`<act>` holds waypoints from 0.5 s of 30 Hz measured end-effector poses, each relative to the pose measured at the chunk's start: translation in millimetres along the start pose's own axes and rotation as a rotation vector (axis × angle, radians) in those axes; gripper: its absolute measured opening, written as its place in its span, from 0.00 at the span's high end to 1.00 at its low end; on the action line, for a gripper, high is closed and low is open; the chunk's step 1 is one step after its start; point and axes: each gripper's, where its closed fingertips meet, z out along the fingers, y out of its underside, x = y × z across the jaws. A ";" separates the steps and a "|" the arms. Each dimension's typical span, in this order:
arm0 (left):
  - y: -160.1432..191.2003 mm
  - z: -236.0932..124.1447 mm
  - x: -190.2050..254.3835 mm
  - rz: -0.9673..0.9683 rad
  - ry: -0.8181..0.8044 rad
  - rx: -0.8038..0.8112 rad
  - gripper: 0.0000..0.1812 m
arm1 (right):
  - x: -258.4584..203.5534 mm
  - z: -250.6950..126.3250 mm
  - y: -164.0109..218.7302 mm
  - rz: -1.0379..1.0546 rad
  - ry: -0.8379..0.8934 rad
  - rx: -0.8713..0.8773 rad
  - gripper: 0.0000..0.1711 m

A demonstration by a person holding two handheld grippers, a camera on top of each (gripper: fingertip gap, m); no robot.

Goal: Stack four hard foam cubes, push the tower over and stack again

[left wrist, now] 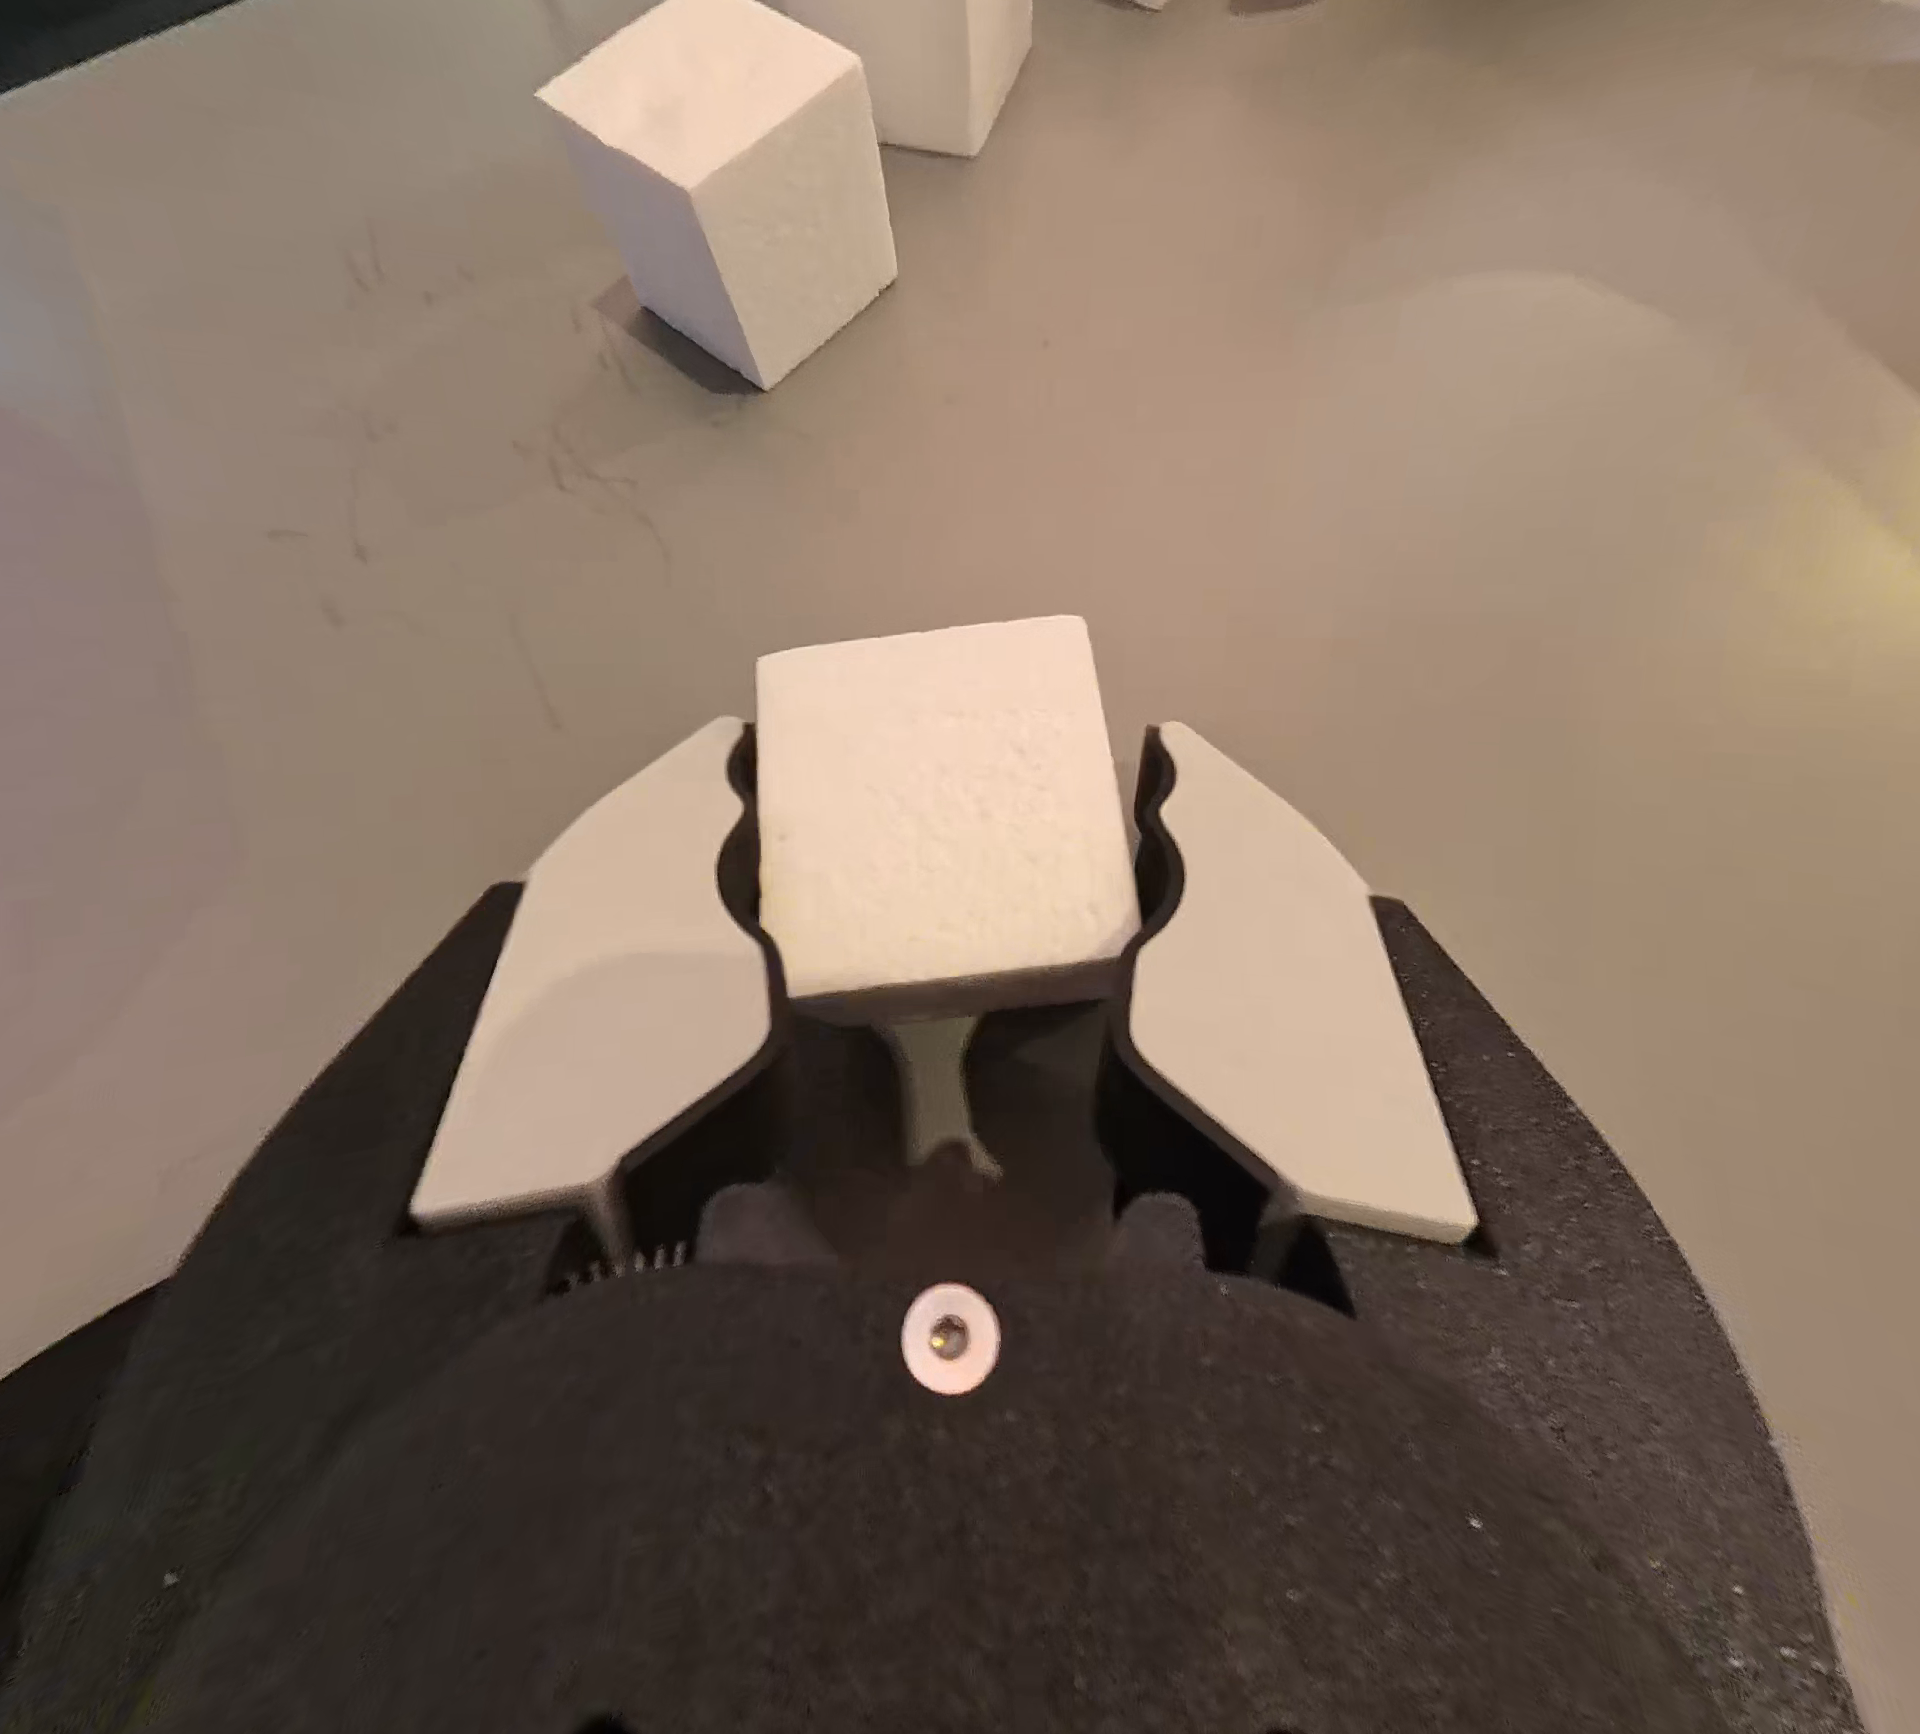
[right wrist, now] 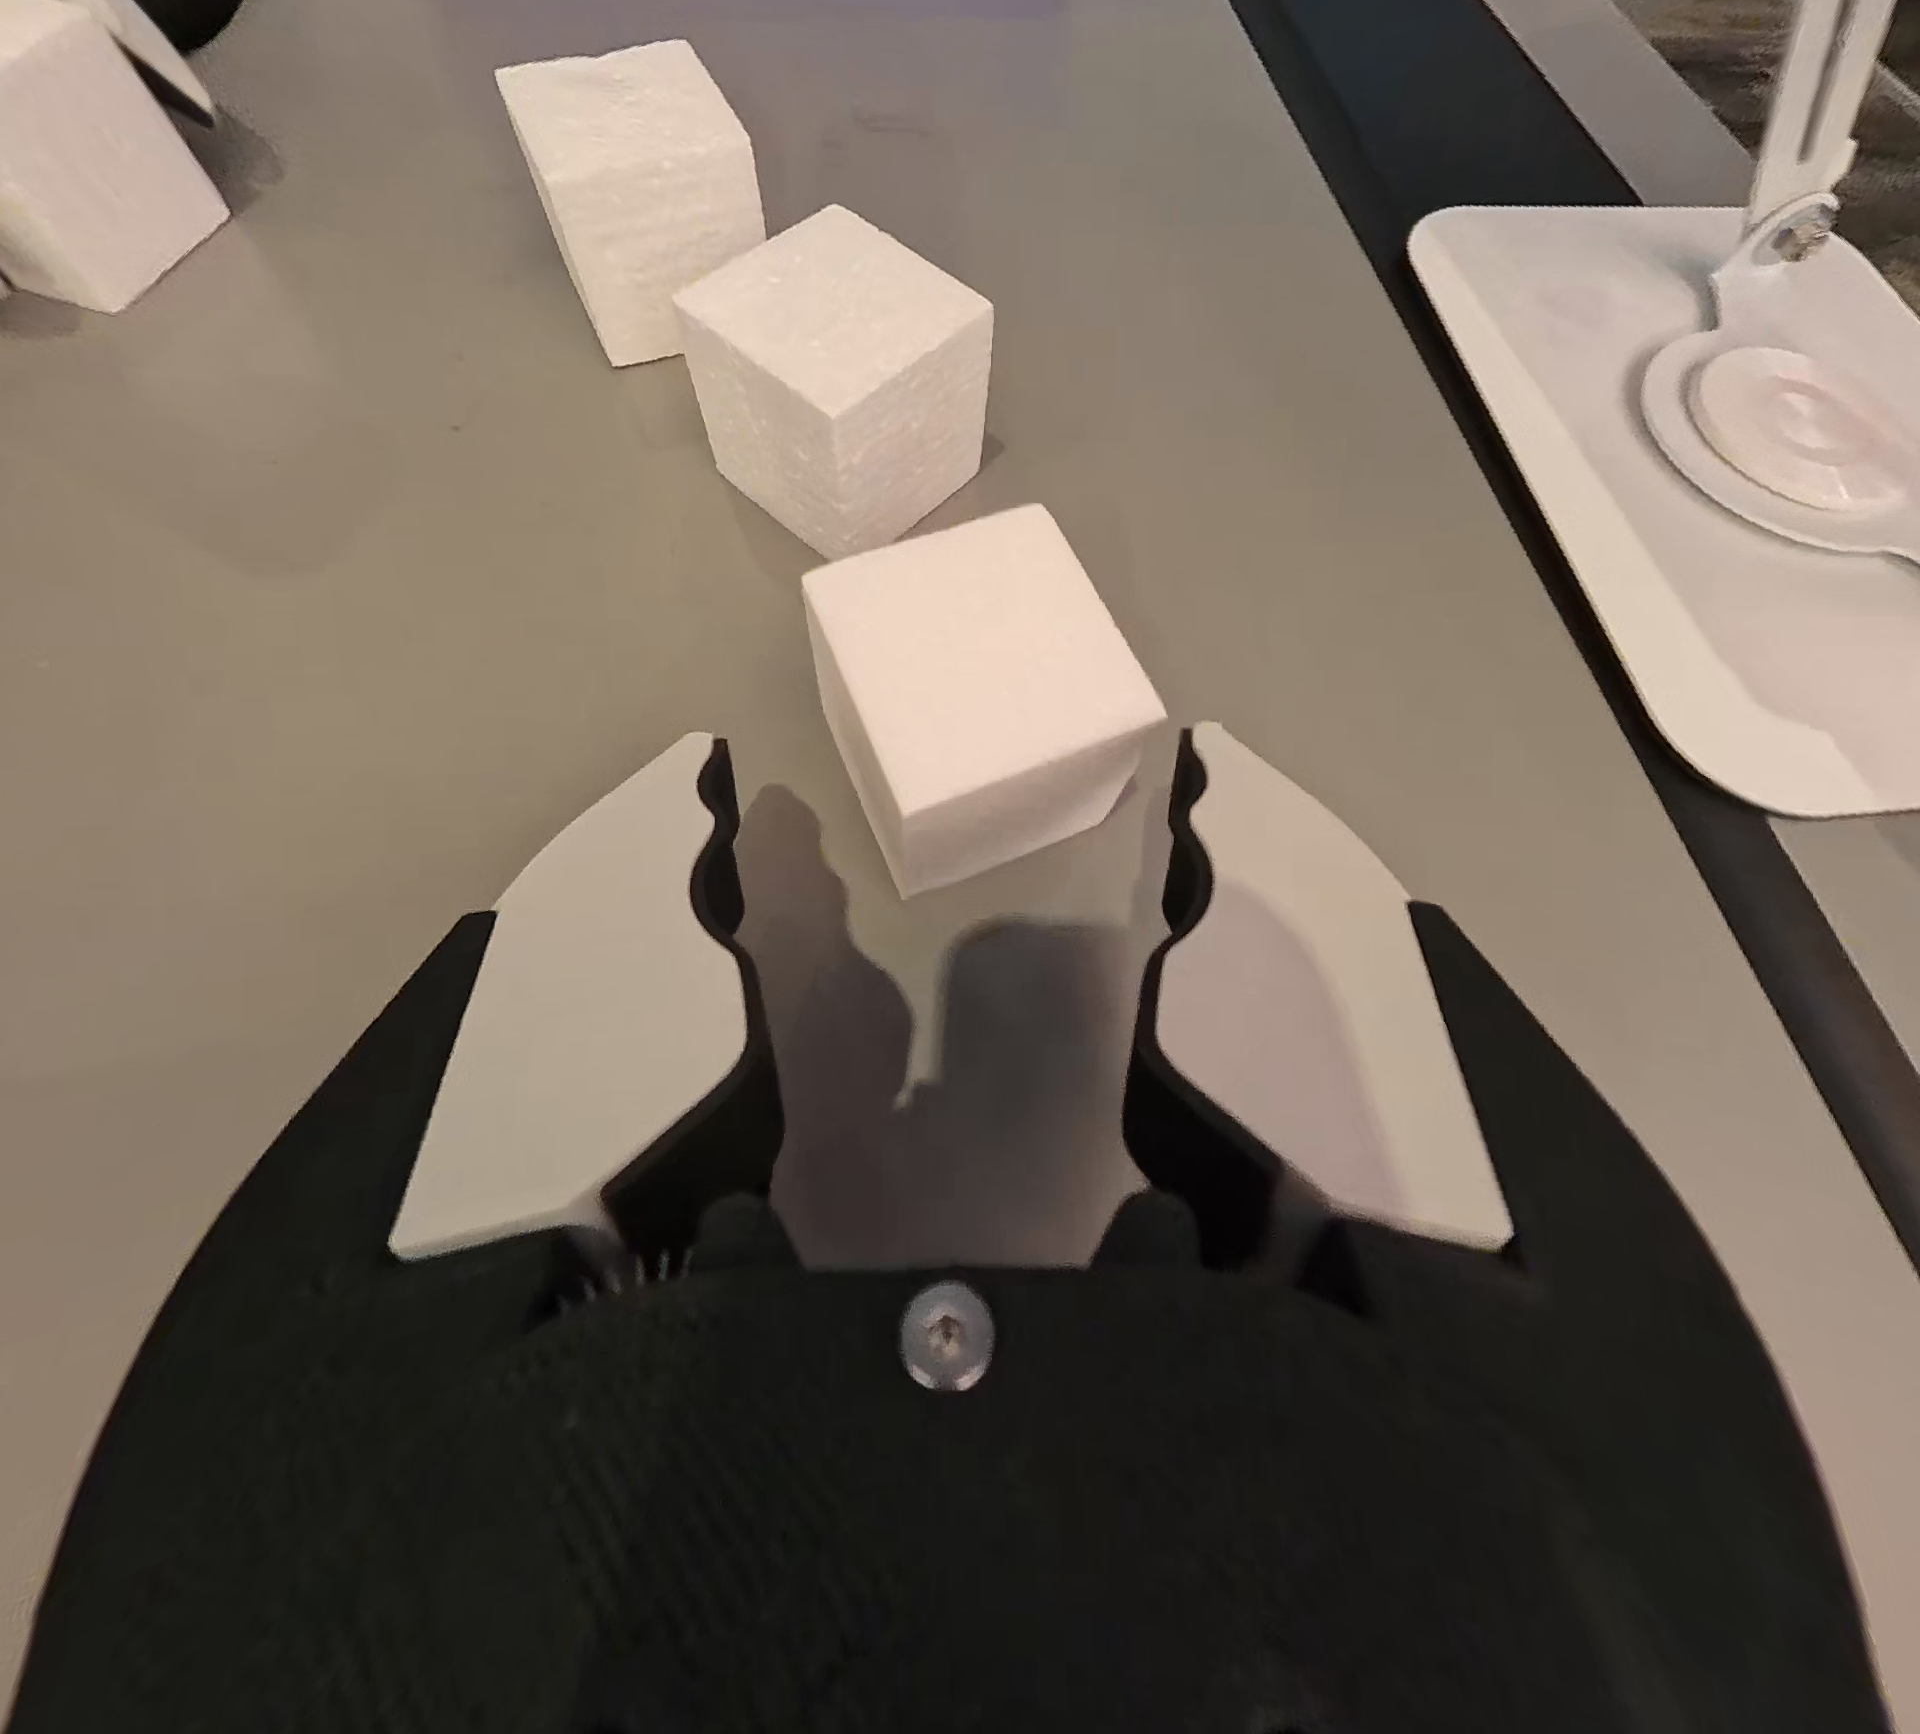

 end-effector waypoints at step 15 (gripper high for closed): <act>-3.5 -8.4 -2.1 -0.037 0.023 0.012 0.62 | -2.4 4.5 0.6 -0.001 0.017 -0.015 0.65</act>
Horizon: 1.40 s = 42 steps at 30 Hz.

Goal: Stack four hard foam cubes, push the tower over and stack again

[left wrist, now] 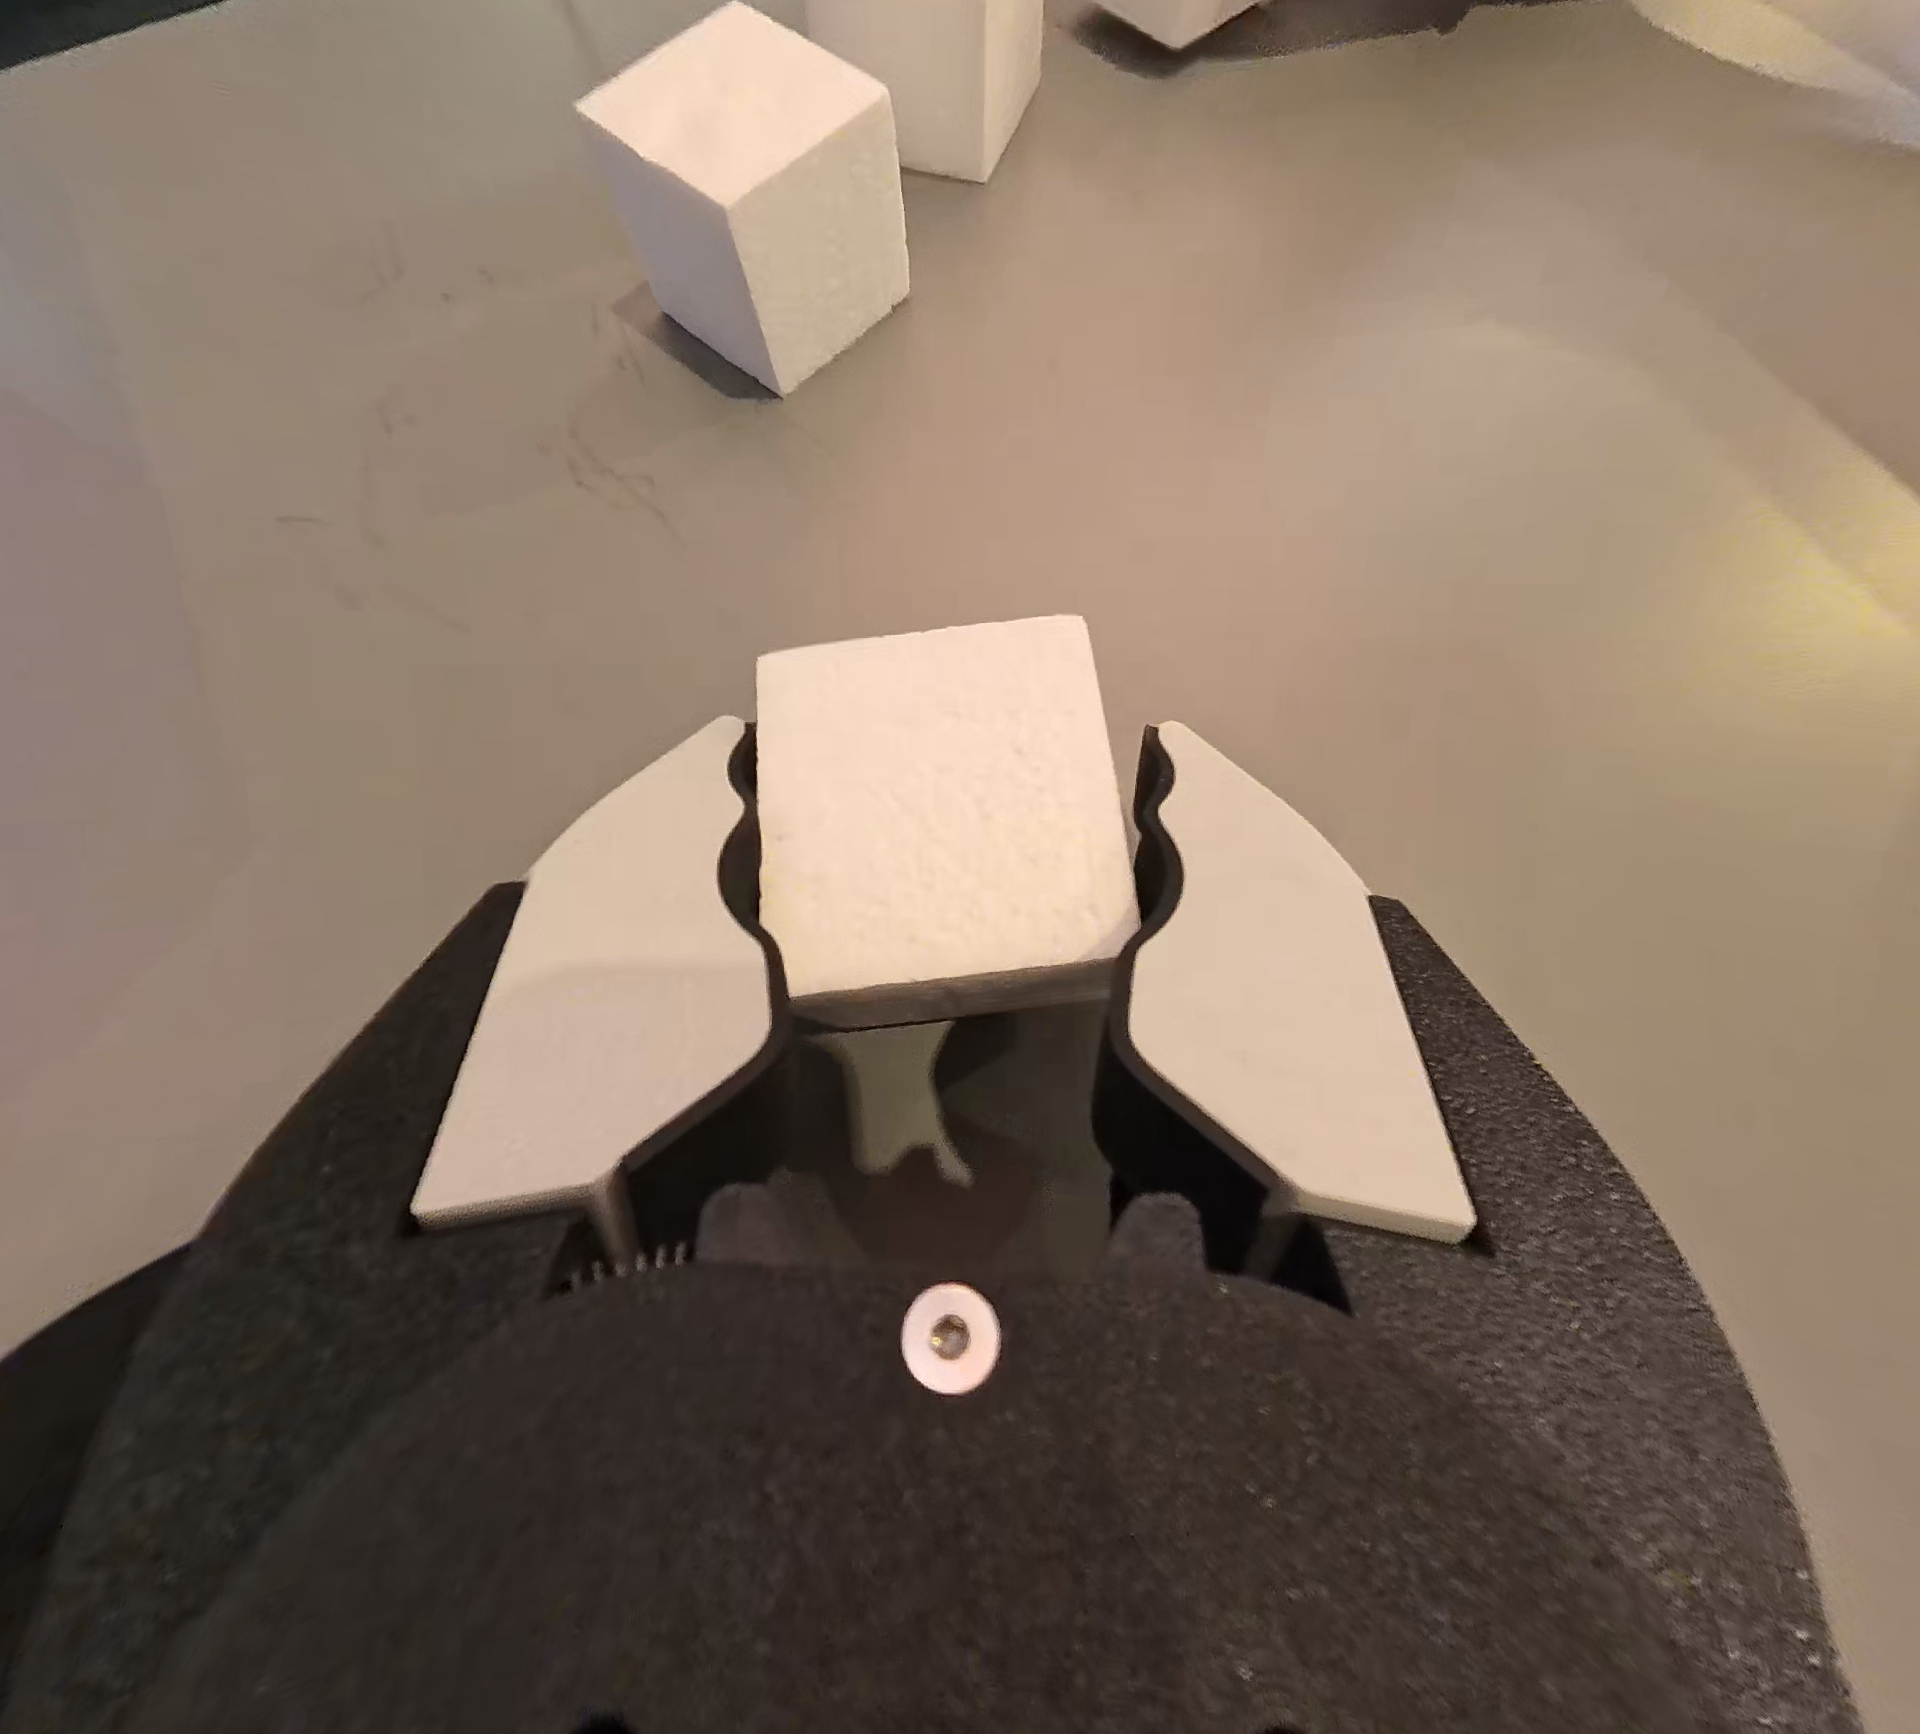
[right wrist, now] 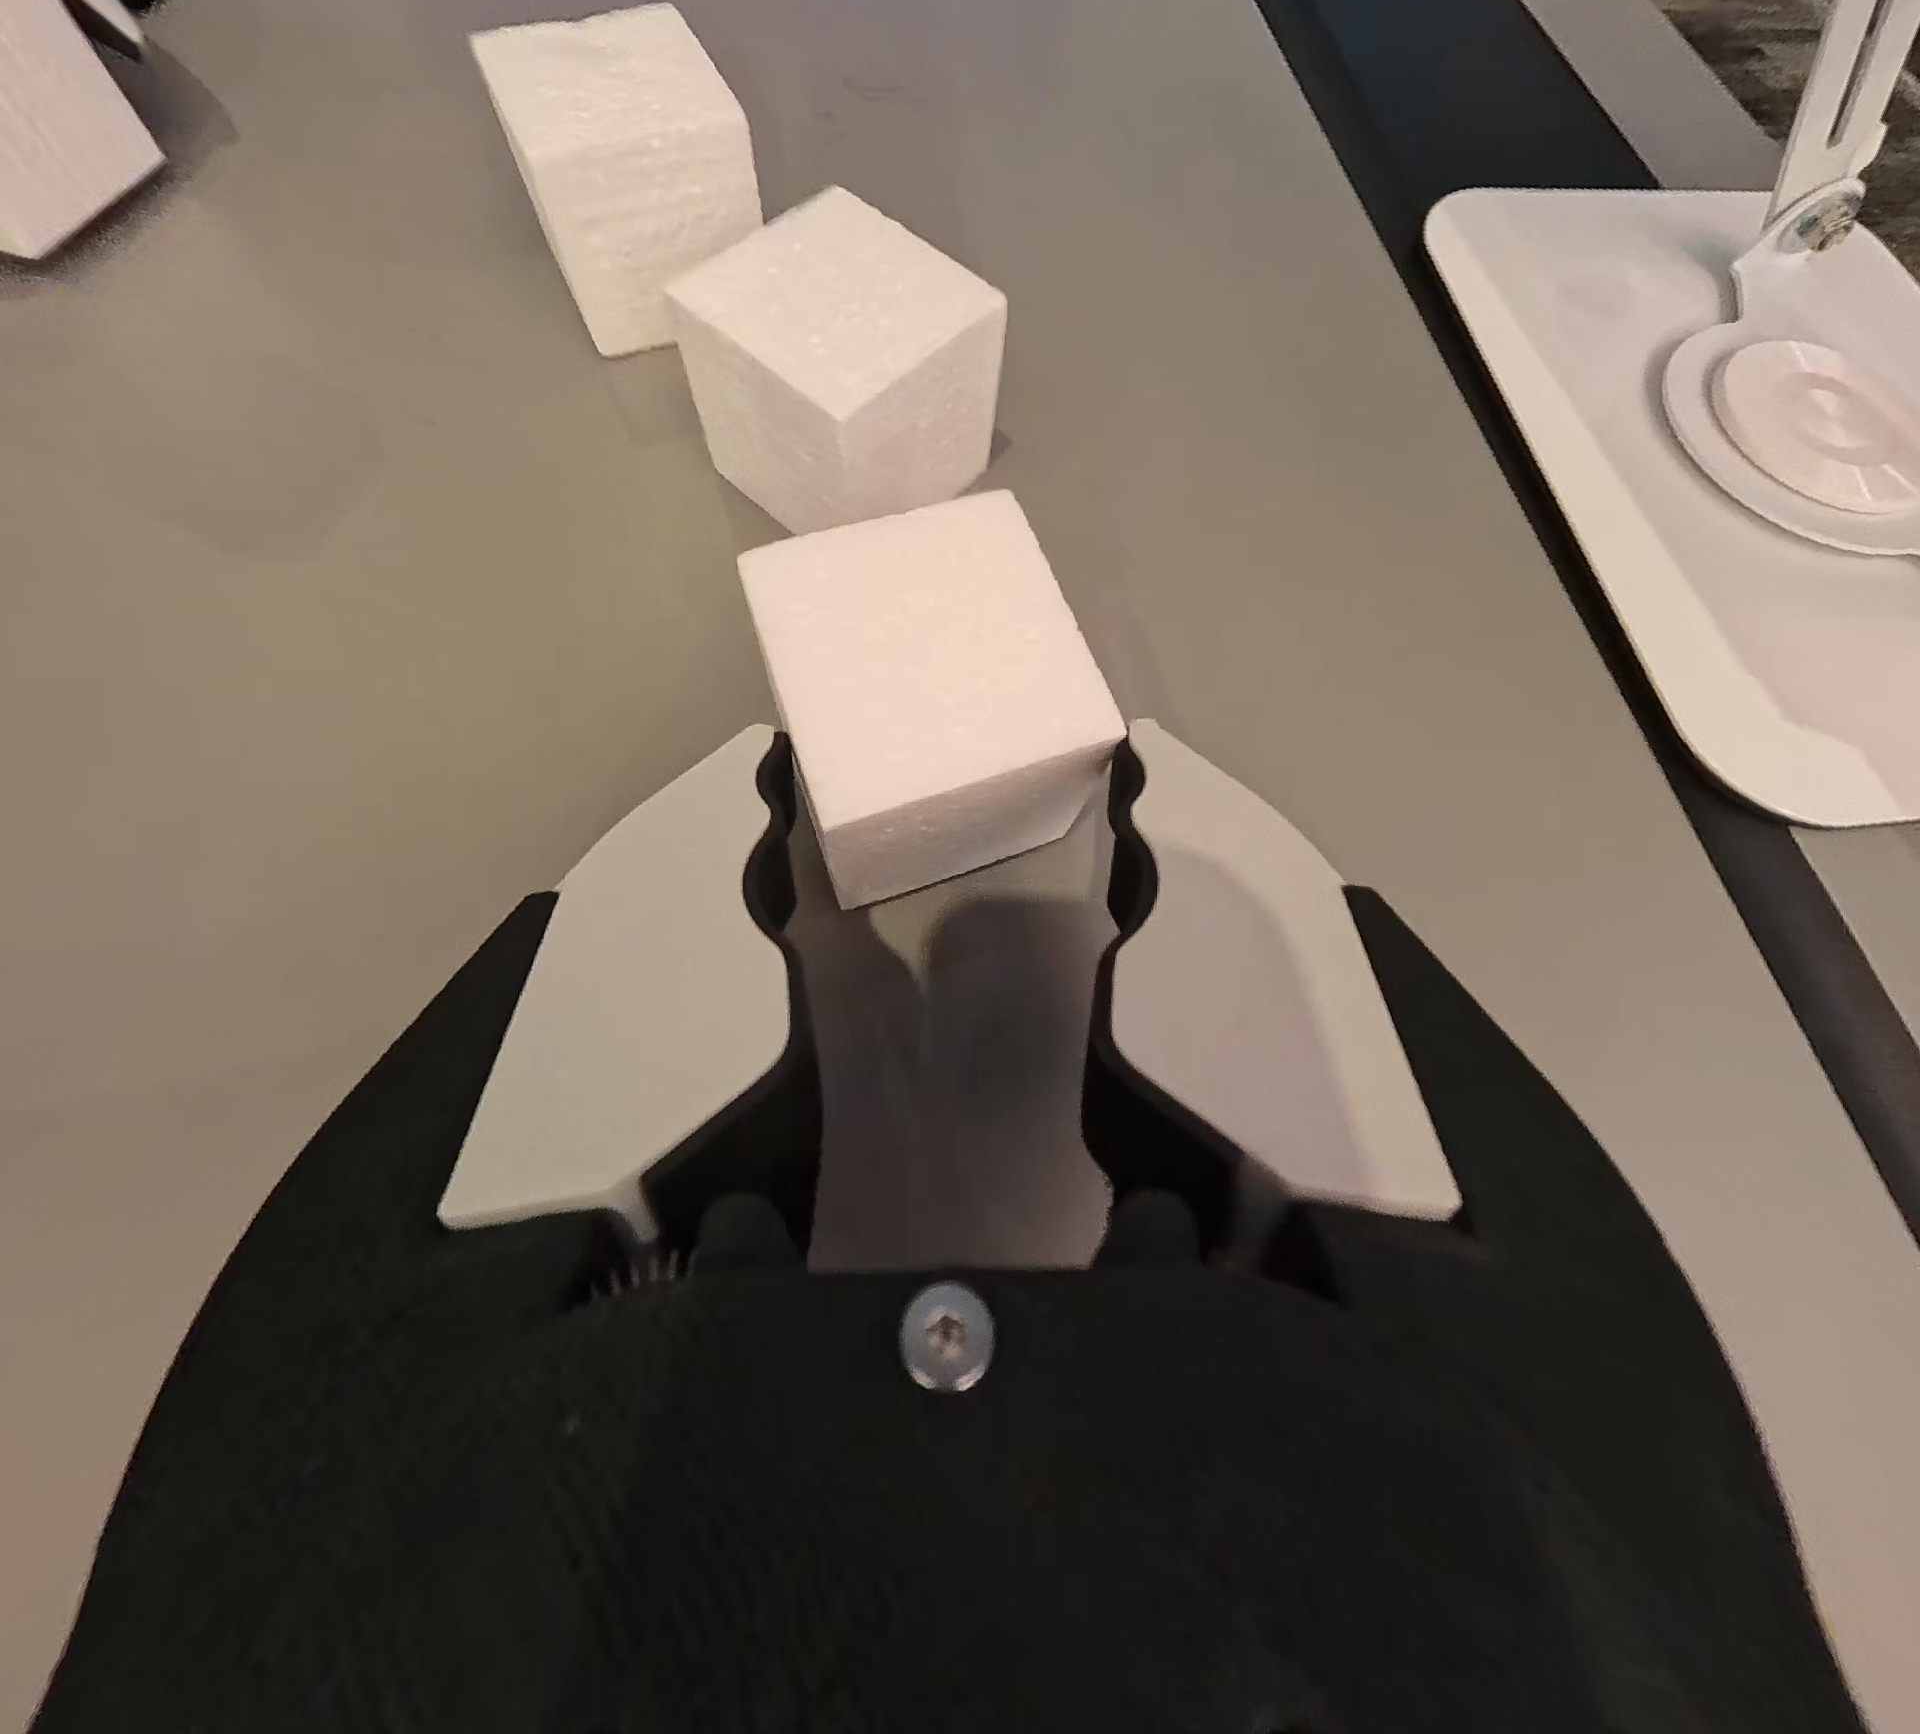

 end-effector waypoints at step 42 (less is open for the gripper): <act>-165.6 63.0 -24.7 0.353 0.055 0.106 0.62 | -27.8 -121.4 -109.5 0.051 0.115 0.276 0.65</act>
